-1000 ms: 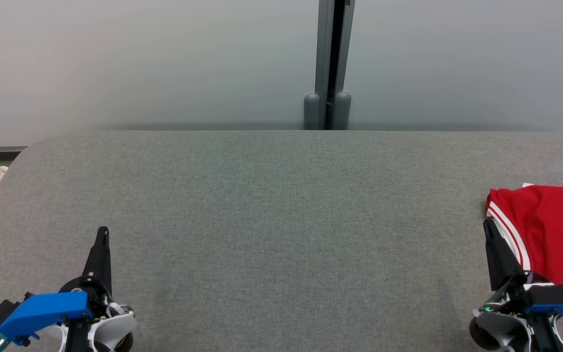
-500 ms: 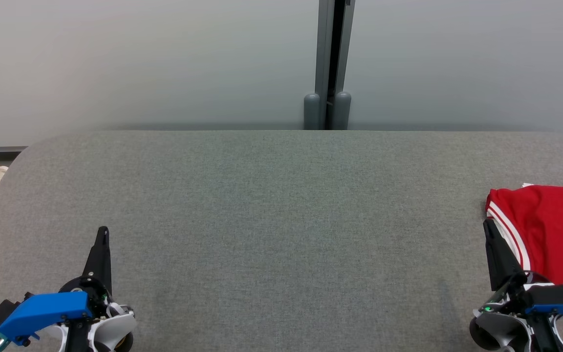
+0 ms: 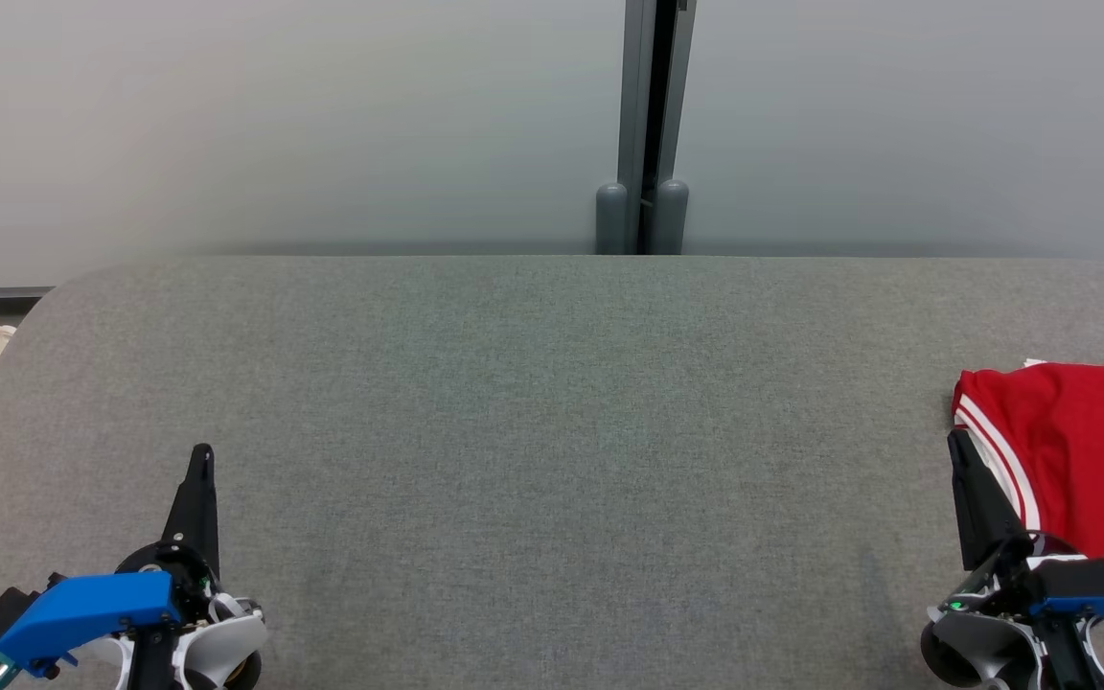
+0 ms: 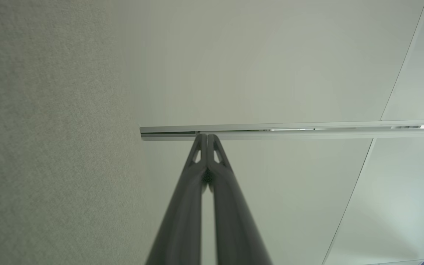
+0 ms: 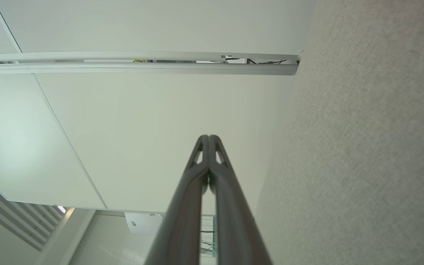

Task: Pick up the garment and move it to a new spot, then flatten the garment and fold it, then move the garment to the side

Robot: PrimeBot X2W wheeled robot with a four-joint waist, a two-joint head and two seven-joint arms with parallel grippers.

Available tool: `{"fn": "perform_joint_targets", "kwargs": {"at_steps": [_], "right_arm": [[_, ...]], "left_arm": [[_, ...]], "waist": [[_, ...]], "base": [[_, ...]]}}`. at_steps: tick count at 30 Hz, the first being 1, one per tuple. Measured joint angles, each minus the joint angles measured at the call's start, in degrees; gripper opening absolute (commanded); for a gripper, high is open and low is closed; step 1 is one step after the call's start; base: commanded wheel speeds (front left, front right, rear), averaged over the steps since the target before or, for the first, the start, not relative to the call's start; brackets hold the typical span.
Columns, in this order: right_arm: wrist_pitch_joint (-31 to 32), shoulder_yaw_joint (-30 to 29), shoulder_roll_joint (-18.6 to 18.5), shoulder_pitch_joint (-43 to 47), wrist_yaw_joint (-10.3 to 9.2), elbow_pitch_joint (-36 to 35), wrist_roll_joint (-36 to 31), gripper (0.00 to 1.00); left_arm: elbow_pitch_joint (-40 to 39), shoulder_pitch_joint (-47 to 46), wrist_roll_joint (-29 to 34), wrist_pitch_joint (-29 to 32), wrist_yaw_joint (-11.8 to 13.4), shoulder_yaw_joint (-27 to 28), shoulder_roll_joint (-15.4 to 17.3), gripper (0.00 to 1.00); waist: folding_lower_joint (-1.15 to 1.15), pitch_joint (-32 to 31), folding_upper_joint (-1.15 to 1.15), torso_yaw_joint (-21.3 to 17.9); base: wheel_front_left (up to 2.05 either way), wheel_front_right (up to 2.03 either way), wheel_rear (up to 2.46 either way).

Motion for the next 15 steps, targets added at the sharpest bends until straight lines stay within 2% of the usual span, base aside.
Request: {"fn": "perform_joint_targets", "kwargs": {"at_steps": [15], "right_arm": [[0.0, 0.0, 0.0, 0.0, 0.00, 0.0, 0.0, 0.00]], "left_arm": [[0.0, 0.0, 0.0, 0.0, 0.0, 0.0, 0.0, 0.00]], "waist": [[0.01, 0.0, 0.00, 0.0]], "base": [[0.00, 0.00, 0.00]]}}
